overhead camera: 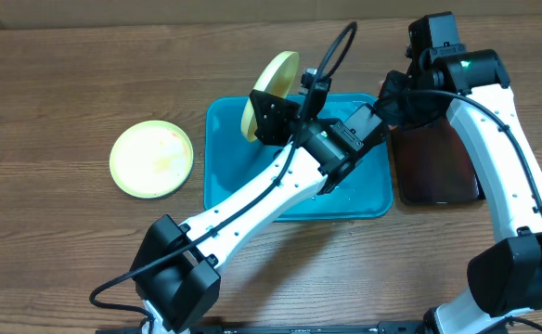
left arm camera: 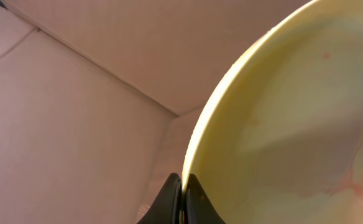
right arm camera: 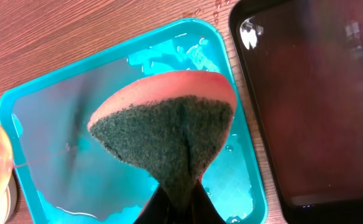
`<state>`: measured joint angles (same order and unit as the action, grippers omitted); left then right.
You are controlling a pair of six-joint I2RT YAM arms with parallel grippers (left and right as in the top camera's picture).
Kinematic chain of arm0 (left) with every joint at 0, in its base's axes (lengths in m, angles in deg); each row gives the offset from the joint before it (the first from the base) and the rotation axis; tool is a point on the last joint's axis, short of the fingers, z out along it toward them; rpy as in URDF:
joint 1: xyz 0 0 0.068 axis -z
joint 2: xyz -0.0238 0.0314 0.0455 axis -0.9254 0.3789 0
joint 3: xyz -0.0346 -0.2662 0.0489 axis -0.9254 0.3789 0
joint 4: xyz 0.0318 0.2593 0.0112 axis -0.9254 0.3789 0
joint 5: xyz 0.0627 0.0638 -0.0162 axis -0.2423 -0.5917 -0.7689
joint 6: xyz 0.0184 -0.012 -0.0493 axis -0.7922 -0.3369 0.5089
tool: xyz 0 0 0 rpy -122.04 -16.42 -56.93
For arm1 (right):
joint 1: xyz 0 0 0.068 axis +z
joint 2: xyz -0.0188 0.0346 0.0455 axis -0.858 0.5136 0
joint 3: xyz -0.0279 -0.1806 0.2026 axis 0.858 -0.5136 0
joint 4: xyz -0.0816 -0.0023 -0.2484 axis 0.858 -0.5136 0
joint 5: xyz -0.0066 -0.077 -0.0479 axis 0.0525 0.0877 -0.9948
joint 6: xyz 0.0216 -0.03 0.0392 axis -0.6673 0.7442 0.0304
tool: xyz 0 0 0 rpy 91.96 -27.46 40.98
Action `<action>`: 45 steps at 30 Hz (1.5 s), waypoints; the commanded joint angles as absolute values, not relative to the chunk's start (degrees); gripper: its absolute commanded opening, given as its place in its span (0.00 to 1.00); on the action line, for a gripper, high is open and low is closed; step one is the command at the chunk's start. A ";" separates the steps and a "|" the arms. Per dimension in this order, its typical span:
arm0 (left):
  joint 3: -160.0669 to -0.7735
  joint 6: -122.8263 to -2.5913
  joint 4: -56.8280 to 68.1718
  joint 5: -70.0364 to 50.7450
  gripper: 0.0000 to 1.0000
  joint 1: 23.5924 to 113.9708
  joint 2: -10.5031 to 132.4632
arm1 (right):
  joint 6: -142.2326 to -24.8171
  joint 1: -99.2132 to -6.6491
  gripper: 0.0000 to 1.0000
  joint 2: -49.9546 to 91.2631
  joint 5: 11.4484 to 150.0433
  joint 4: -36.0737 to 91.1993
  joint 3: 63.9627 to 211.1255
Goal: Clean dirty plates on tray and stack at the side
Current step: 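Lift the yellow plate with the left gripper and tilt it upright, then carry the yellow plate left and lay it on the plate stack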
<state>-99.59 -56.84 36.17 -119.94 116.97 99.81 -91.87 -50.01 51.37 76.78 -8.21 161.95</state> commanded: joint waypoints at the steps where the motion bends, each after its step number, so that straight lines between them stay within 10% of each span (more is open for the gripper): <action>1: -100.16 -54.98 35.91 -124.46 0.04 117.53 98.87 | -92.11 -50.23 0.04 49.95 76.65 -7.86 162.17; 10: -100.16 -54.98 35.93 -115.91 0.04 117.18 98.87 | -92.11 -50.23 0.04 49.95 76.65 -7.90 162.17; 32: -100.14 -68.77 32.98 -23.26 0.04 81.73 98.87 | -92.07 -50.23 0.04 49.95 76.63 -8.71 162.17; 45: -99.52 -61.98 38.95 -32.51 0.04 52.29 98.89 | -91.87 -50.23 0.04 49.95 76.58 -8.71 162.17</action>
